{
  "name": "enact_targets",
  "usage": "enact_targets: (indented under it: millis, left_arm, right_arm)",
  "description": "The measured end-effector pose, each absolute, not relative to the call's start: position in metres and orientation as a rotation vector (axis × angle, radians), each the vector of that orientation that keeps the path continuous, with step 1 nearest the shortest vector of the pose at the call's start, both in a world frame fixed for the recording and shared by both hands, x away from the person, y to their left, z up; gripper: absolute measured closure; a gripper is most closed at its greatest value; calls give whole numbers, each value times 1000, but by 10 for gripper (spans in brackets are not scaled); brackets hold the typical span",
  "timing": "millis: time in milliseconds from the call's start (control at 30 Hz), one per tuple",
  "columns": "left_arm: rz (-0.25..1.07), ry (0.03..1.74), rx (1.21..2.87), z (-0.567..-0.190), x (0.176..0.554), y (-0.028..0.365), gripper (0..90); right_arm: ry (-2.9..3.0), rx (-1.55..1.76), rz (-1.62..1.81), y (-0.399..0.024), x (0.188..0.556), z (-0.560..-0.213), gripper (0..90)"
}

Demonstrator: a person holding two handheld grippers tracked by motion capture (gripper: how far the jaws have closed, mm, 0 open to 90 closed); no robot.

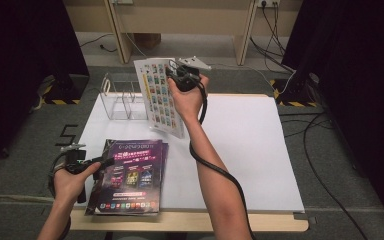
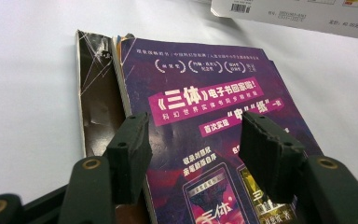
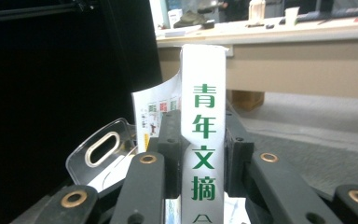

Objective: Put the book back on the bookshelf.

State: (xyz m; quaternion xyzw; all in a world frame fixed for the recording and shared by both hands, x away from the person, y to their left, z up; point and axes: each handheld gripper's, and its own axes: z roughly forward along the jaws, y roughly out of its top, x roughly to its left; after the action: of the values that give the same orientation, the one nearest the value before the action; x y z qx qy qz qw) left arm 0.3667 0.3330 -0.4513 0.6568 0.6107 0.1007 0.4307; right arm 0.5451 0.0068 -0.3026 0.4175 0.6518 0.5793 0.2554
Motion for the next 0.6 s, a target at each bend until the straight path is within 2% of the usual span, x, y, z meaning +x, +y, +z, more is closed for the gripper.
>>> enact_targets:
  millis: [600]
  left_arm:
    - [252, 1522, 1635, -450, 366, 331, 423]
  right_arm:
    - [1822, 1039, 1542, -20, 488, -324, 724]
